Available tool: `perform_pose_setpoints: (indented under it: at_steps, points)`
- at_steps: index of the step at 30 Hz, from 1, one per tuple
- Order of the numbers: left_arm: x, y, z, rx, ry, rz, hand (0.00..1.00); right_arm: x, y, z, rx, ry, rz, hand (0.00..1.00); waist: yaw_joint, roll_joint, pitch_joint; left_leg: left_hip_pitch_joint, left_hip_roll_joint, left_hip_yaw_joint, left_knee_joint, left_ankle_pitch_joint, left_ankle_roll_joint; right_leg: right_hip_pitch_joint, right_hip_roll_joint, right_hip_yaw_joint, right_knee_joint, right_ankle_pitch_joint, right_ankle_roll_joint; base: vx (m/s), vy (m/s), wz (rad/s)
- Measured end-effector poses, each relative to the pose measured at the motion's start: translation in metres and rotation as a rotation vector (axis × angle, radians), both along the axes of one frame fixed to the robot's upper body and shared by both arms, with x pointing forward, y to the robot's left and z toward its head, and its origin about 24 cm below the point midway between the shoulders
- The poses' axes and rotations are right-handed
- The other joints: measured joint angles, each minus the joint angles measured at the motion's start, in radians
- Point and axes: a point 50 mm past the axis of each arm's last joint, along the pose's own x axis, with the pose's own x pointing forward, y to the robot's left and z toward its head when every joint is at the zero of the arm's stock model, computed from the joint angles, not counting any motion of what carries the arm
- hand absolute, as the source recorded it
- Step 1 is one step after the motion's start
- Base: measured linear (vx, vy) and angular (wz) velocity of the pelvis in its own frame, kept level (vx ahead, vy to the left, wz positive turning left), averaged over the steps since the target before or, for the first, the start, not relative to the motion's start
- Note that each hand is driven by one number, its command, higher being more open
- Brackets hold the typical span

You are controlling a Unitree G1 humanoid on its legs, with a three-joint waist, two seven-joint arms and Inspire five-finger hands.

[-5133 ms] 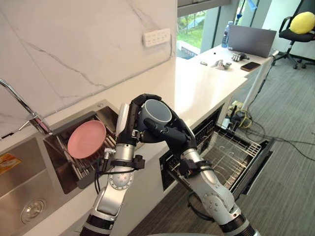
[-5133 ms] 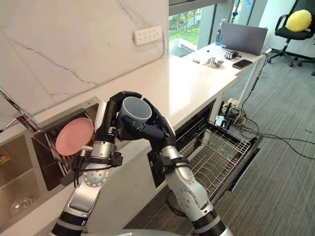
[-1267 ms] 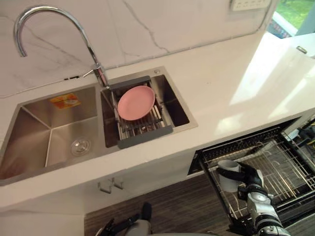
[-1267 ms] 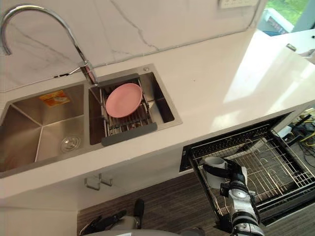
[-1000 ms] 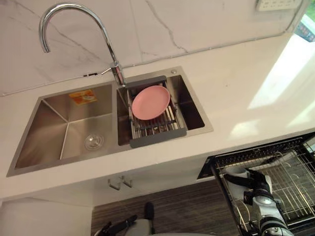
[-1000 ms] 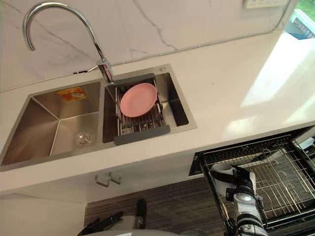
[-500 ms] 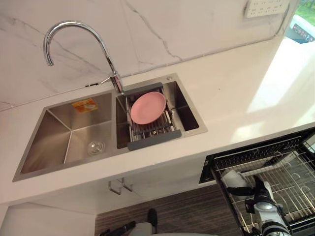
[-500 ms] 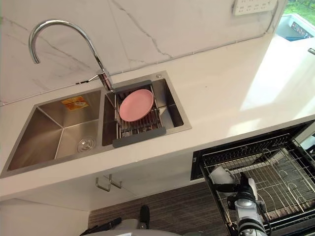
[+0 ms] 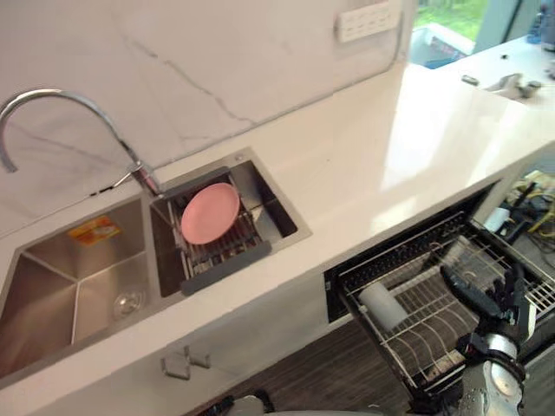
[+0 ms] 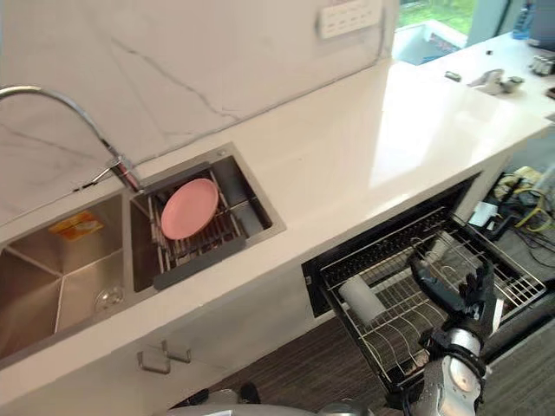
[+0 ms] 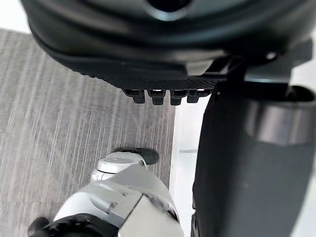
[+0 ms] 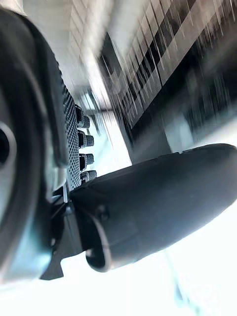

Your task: Walk over to the sink, pick up the cup, carry it to the dishwasher, place the cup inside the dishwasher, then close the dishwasher door

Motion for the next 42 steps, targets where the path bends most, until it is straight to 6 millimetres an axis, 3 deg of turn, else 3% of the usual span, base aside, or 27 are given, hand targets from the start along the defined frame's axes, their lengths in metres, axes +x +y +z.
perform_pose_setpoints:
  at_steps: [1,4,6,10,13,17,18,19,20,21,22,24,25,26,29,37,38,39,42]
  points:
    - [-0.001,-0.002,-0.001,-0.005,0.023,0.003,1.00,0.003,0.004,0.021,-0.027,-0.133,0.059,1.00,-0.003,-0.014,-0.009,0.033,-0.012,0.025,-0.054,0.007,-0.023,-0.007,-0.004,0.015,0.001,0.003,0.004,0.06,0.049,-0.39]
    - [-0.006,-0.002,-0.001,-0.020,0.078,0.010,1.00,0.004,0.021,0.050,-0.017,-0.360,0.179,1.00,-0.011,-0.060,-0.053,0.073,-0.063,0.043,-0.175,0.051,-0.018,-0.014,-0.029,0.019,-0.003,0.013,0.022,0.09,0.064,-0.09]
    - [-0.005,-0.002,-0.001,-0.025,0.084,0.009,1.00,0.006,0.033,0.055,0.016,-0.443,0.251,1.00,-0.012,-0.092,-0.071,0.071,-0.081,0.028,-0.175,0.046,-0.010,-0.012,-0.049,0.005,0.008,0.021,0.036,0.08,0.076,0.21]
    - [0.005,-0.005,-0.001,-0.040,0.092,-0.042,1.00,0.017,0.058,0.058,0.087,-0.520,0.399,1.00,-0.008,-0.109,-0.085,0.047,-0.096,-0.038,-0.176,0.041,0.010,-0.033,-0.074,-0.032,0.097,0.058,0.030,0.03,0.083,0.52]
    - [0.015,-0.011,-0.002,-0.050,0.076,-0.055,1.00,0.025,0.074,0.057,0.129,-0.516,0.488,1.00,0.012,-0.104,-0.083,0.017,-0.103,-0.103,-0.176,0.040,0.033,-0.094,-0.103,-0.039,0.229,0.111,-0.028,0.02,0.107,0.65]
    - [0.023,-0.011,-0.001,-0.043,0.060,-0.101,1.00,0.041,0.106,0.058,0.192,-0.503,0.651,1.00,0.025,-0.105,-0.075,0.005,-0.133,-0.166,-0.176,0.032,0.051,-0.161,-0.150,0.021,0.379,0.197,-0.144,0.04,0.104,0.48]
    - [0.025,-0.011,-0.001,-0.039,0.054,-0.117,1.00,0.046,0.116,0.059,0.206,-0.496,0.705,1.00,0.032,-0.105,-0.075,0.003,-0.140,-0.172,-0.175,0.029,0.054,-0.172,-0.154,0.041,0.389,0.220,-0.152,0.06,0.095,0.22]
    - [0.026,-0.011,0.000,-0.036,0.051,-0.124,1.00,0.048,0.120,0.059,0.210,-0.491,0.733,1.00,0.036,-0.106,-0.075,0.002,-0.143,-0.175,-0.175,0.028,0.056,-0.173,-0.154,0.047,0.390,0.227,-0.154,0.07,0.075,0.14]
    - [0.028,-0.011,0.000,-0.029,0.042,-0.135,1.00,0.051,0.128,0.059,0.214,-0.479,0.790,1.00,0.043,-0.107,-0.075,-0.005,-0.144,-0.182,-0.175,0.022,0.065,-0.180,-0.141,0.075,0.387,0.206,-0.134,0.07,0.027,0.21]
    - [0.031,-0.011,0.001,-0.022,0.039,-0.147,1.00,0.054,0.134,0.058,0.221,-0.465,0.836,1.00,0.041,-0.100,-0.070,-0.017,-0.132,-0.211,-0.175,0.021,0.067,-0.190,-0.076,0.124,0.369,0.095,-0.090,0.06,-0.029,0.36]
    - [0.033,-0.010,0.001,-0.019,0.035,-0.156,1.00,0.055,0.134,0.056,0.231,-0.456,0.850,1.00,0.041,-0.100,-0.070,-0.026,-0.121,-0.245,-0.175,0.024,0.068,-0.190,-0.011,0.155,0.322,0.013,-0.076,0.03,-0.075,0.44]
    - [0.033,-0.006,0.002,-0.012,0.032,-0.161,1.00,0.055,0.134,0.055,0.265,-0.463,0.853,1.00,0.041,-0.113,-0.070,-0.041,-0.111,-0.288,-0.175,0.034,0.067,-0.190,0.101,0.196,0.169,-0.034,-0.077,0.01,-0.134,0.56]
    - [0.034,0.002,0.004,0.005,0.027,-0.167,1.00,0.056,0.134,0.057,0.280,-0.485,0.864,1.00,0.043,-0.157,-0.069,-0.045,-0.141,-0.299,-0.175,0.040,0.061,-0.194,0.108,0.201,0.085,0.035,-0.106,0.04,-0.201,0.58]
    - [0.035,0.005,0.005,0.013,0.026,-0.175,1.00,0.057,0.133,0.058,0.279,-0.492,0.871,1.00,0.042,-0.177,-0.070,-0.043,-0.155,-0.311,-0.175,0.047,0.056,-0.188,0.092,0.188,0.089,0.006,-0.090,0.07,-0.172,0.46]
    - [0.037,0.001,0.005,0.020,0.022,-0.208,1.00,0.059,0.123,0.056,0.250,-0.458,0.879,1.00,0.047,-0.146,-0.066,-0.042,-0.135,-0.329,-0.175,0.058,0.048,-0.160,0.122,0.160,0.062,0.005,-0.092,0.08,-0.115,0.23]
    - [0.036,0.002,0.004,0.022,0.021,-0.215,1.00,0.060,0.132,0.046,0.279,-0.419,0.917,1.00,0.035,-0.151,-0.057,-0.013,-0.135,-0.299,-0.176,0.046,0.043,-0.110,0.125,0.182,-0.009,0.022,-0.081,-0.01,0.000,-0.09]
    - [0.036,0.002,0.004,0.024,0.020,-0.216,1.00,0.059,0.133,0.045,0.281,-0.420,0.920,1.00,0.036,-0.150,-0.056,-0.011,-0.139,-0.298,-0.176,0.042,0.046,-0.104,0.122,0.182,-0.017,0.025,-0.080,-0.02,0.030,0.01]
    - [0.035,0.000,0.003,0.026,0.020,-0.230,1.00,0.058,0.138,0.032,0.320,-0.367,0.958,1.00,0.023,-0.149,-0.056,0.017,-0.180,-0.294,-0.176,0.019,0.064,-0.048,0.097,0.175,-0.074,0.042,-0.062,0.00,0.000,0.00]
    - [0.035,0.000,0.003,0.026,0.020,-0.230,1.00,0.058,0.138,0.032,0.320,-0.367,0.958,1.00,0.024,-0.149,-0.056,0.017,-0.180,-0.294,-0.176,0.019,0.064,-0.048,0.097,0.175,-0.074,0.042,-0.062,0.00,0.000,0.00]
